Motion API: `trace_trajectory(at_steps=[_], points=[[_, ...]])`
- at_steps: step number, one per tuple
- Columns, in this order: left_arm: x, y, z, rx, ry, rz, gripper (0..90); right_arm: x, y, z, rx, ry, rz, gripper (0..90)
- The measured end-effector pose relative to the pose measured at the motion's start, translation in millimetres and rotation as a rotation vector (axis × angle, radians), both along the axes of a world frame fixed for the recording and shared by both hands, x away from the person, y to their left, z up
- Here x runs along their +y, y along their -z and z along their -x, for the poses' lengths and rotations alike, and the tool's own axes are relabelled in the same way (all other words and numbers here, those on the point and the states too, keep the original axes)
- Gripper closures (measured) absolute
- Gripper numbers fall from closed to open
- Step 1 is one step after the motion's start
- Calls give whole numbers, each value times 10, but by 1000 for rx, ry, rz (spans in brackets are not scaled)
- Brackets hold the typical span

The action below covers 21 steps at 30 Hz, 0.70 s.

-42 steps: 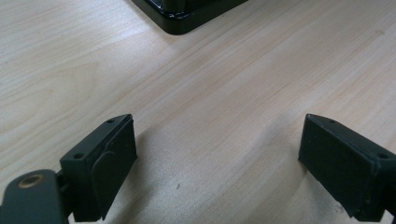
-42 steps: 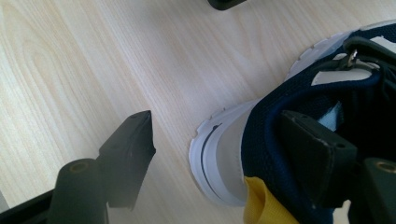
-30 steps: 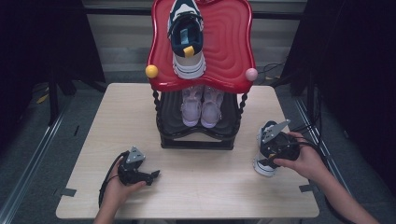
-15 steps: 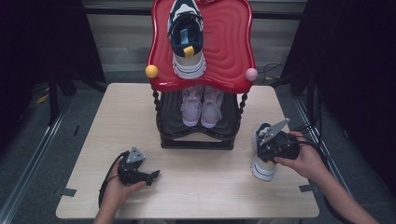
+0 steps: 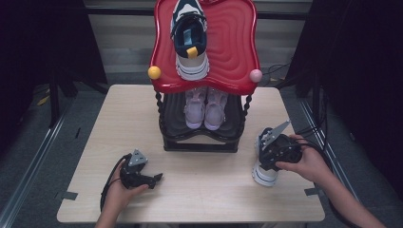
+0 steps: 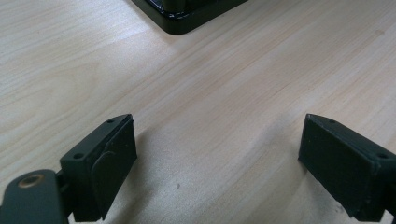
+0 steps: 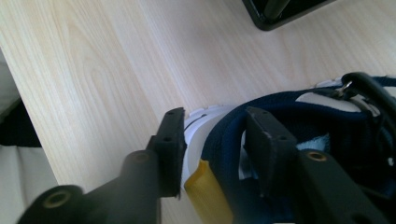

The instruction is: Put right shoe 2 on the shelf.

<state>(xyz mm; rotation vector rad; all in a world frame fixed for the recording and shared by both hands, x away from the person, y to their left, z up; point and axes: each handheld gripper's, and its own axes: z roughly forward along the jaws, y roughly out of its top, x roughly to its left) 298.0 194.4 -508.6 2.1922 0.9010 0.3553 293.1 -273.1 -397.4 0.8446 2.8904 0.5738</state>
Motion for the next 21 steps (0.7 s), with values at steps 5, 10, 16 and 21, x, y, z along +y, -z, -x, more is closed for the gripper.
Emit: trace_trajectory(at_steps=[5, 10, 16, 21], points=[[0, 0, 0, 0, 0, 1, 107, -10, 36, -10, 35, 9, 19, 496], [0, 0, 0, 0, 1, 1, 107, -17, 39, -31, 70, -20, 67, 463], [0, 0, 0, 0, 1, 1, 107, 6, 56, -55, 106, -42, 114, 474], [0, 0, 0, 0, 0, 0, 107, 10, 70, -72, 131, -35, 142, 494]])
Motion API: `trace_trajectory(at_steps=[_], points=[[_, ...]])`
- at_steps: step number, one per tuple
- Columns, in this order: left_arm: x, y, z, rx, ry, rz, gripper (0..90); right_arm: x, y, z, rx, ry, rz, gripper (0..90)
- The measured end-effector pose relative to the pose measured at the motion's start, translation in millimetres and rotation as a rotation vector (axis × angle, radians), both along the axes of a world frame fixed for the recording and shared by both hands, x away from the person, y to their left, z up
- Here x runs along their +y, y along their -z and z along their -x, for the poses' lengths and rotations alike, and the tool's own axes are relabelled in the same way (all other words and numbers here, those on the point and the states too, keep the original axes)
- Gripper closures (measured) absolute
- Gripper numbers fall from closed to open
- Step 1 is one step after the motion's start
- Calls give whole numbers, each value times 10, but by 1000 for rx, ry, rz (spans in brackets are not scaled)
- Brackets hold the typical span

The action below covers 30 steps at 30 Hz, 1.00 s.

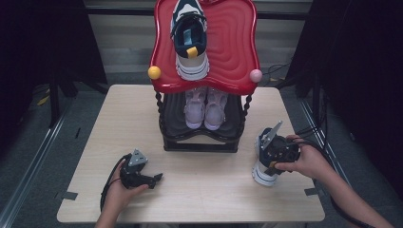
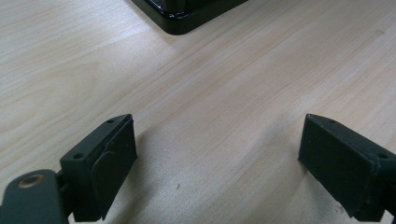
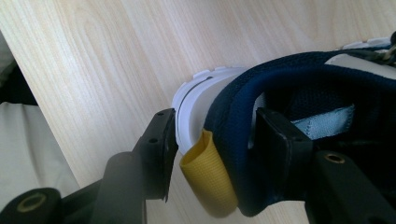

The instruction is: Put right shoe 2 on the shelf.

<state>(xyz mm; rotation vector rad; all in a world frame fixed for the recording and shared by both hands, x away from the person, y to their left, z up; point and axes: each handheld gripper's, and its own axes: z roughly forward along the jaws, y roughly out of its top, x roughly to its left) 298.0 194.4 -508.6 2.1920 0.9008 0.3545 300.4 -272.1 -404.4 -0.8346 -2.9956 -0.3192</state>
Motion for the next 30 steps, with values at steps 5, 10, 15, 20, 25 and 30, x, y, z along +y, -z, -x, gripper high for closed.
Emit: trace_trajectory(at_steps=[5, 10, 15, 20, 25, 30], points=[[0, 0, -1, -1, 0, 0, 107, -21, 35, -24, 28, -22, 0, 501], [-1, 1, -1, -1, -1, 1, 106, -27, 52, -29, 28, -19, 8, 518], [0, 0, -1, -1, 0, 0, 106, -16, 72, -25, 39, -21, 10, 540], [0, 0, -1, -1, 0, 0, 106, 10, 113, -49, 38, -50, 38, 545], [-1, 1, 0, -1, -1, 1, 107, 53, 159, -56, 42, -65, 62, 573], [-1, 1, -1, -1, -1, 1, 106, 83, 198, -64, 49, -81, 79, 584]])
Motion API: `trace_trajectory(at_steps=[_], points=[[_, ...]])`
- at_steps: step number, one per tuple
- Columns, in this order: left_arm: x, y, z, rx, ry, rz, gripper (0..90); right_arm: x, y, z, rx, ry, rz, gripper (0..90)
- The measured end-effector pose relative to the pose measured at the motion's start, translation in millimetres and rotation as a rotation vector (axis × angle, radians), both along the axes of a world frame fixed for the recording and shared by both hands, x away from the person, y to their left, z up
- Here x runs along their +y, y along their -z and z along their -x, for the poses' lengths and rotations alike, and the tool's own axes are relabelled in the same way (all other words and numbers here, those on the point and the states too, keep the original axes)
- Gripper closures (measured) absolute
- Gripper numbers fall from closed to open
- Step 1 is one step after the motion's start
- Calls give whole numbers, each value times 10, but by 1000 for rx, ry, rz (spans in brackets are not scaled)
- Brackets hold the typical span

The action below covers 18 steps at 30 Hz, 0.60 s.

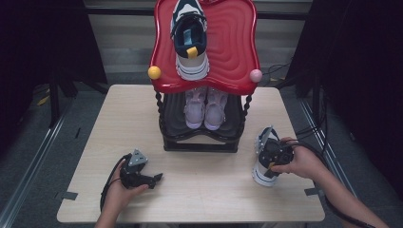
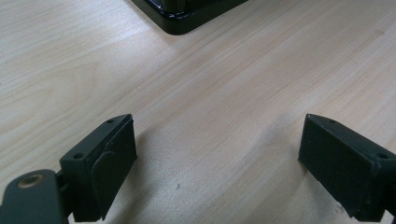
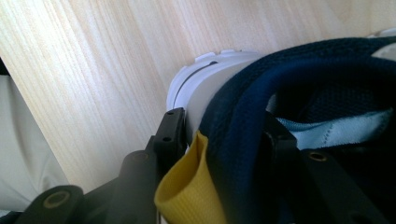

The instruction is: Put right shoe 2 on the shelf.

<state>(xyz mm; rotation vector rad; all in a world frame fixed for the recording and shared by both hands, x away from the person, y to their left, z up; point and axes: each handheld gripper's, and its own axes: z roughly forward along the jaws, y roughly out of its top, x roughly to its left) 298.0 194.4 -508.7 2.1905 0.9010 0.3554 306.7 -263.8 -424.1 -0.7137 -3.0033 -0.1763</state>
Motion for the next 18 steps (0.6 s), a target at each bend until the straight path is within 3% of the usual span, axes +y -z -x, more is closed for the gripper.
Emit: trace_trajectory(at_steps=[2, 3, 5, 7, 9, 11, 12, 13, 18], points=[[0, 0, 0, 0, 0, 1, 107, -1, -5, -16, -12, -25, -5, 605], [-1, 1, 0, 0, 0, 1, 106, 12, -8, -6, -12, -5, -8, 619], [0, 0, 0, 0, 0, 0, 106, 17, -10, -7, -1, -40, -6, 664], [0, 0, 0, 0, 0, 0, 106, 51, -16, 18, 12, -22, 3, 691], [1, -1, -1, 0, 1, -2, 106, 39, -7, 8, 14, -53, -2, 713], [2, -1, -2, 0, 3, -1, 106, 50, -11, 33, 22, -32, -2, 726], [3, -1, -2, -1, 3, -2, 106, 34, -3, 20, 16, -60, 1, 730], [3, -1, -2, 0, 2, -3, 106, 43, -17, 40, 22, -35, 3, 731], [2, 0, -3, -2, 3, -1, 105, 7, -94, 43, 17, -43, -4, 736]])
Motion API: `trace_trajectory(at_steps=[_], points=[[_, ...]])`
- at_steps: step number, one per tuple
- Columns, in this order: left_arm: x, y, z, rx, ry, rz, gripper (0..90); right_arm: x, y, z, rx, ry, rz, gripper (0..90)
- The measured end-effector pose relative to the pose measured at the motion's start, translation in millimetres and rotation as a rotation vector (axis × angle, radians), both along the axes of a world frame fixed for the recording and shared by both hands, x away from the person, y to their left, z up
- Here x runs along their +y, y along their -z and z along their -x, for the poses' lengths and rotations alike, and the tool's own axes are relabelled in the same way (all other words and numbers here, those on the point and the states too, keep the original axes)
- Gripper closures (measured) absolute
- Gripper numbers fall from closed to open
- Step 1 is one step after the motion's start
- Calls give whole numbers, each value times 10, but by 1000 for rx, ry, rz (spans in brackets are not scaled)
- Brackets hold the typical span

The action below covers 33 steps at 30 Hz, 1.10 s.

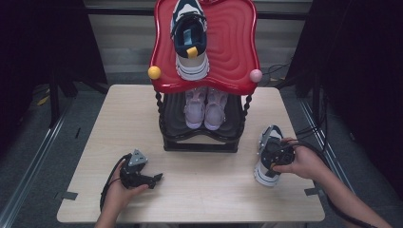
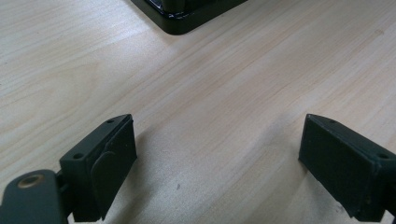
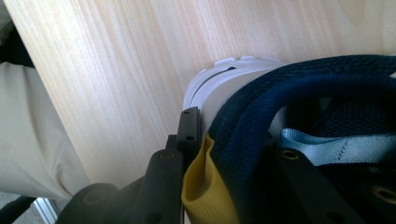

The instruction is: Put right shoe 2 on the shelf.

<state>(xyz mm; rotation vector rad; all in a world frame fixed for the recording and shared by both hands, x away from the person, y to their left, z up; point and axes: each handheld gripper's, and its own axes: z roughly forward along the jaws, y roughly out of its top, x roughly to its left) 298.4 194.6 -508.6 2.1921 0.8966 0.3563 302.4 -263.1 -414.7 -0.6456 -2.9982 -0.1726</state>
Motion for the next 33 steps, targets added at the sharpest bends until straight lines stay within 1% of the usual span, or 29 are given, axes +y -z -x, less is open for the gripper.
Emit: trace_trajectory(at_steps=[1, 2, 3, 4, 5, 7, 8, 9, 10, 11, 12, 13, 15, 16, 18, 19, 22, 23, 24, 25, 27, 29, 32, 33], points=[[1, -1, 1, 1, 0, -1, 105, 7, -31, 12, 2, 11, 5, 736], [1, -1, 1, 1, 0, -1, 105, -3, -48, 4, -6, -4, -5, 738], [1, -1, 0, 1, 0, -2, 105, 6, -80, 16, -1, 8, 6, 738], [1, -1, 1, 1, 0, -2, 105, -3, -99, 10, -7, -11, 5, 738], [-1, 0, 1, 1, -1, 0, 105, -1, -124, 10, -8, -16, -2, 739], [1, -1, 1, 1, 0, -2, 105, 14, -181, 25, -7, -5, 3, 739], [1, -1, 1, 1, 0, -2, 105, 10, -200, 20, -14, -21, -5, 740], [0, -1, 1, 1, 0, -2, 105, 19, -229, 31, -7, -12, -8, 740], [1, -1, 0, 1, 0, -2, 105, 24, -257, 31, -8, -18, -1, 740], [0, 0, 0, 0, 1, -1, 105, 19, -277, 23, -14, -38, -2, 740], [0, 0, 1, 1, 0, -1, 105, 34, -312, 41, -6, -17, 0, 740], [0, -1, 1, 1, 0, -1, 105, 43, -338, 50, -11, -13, 4, 740], [-3, 2, 1, -2, -4, 4, 105, 36, -401, 47, -18, -33, 0, 741], [-3, 2, 1, -1, -4, 4, 105, 39, -438, 56, -19, -22, 3, 740], [-1, 0, -1, -4, -2, 0, 105, 21, -515, 44, -23, -37, -5, 741], [0, 0, -1, -4, -2, 0, 105, 19, -557, 46, -25, -36, 4, 741], [-2, 0, -1, -4, -2, 1, 105, 9, -680, 39, -37, -37, 6, 740], [-1, 0, -1, -4, -1, 1, 105, 10, -725, 40, -37, -28, 10, 740], [-1, 0, -1, -3, -2, 0, 105, 4, -769, 30, -41, -40, 12, 741], [2, -3, -1, 0, 1, -2, 105, 7, -811, 31, -42, -34, 14, 740], [1, -3, -1, 0, 1, -1, 105, 12, -891, 21, -51, -39, 15, 740], [1, -2, -1, -1, 0, 0, 105, 27, -972, 19, -49, -35, 21, 740], [1, -3, -1, -1, 1, -1, 105, 51, -1084, 5, -57, -46, 21, 740], [1, -3, -1, -1, 1, -2, 105, 60, -1125, 5, -57, -41, 21, 740]])
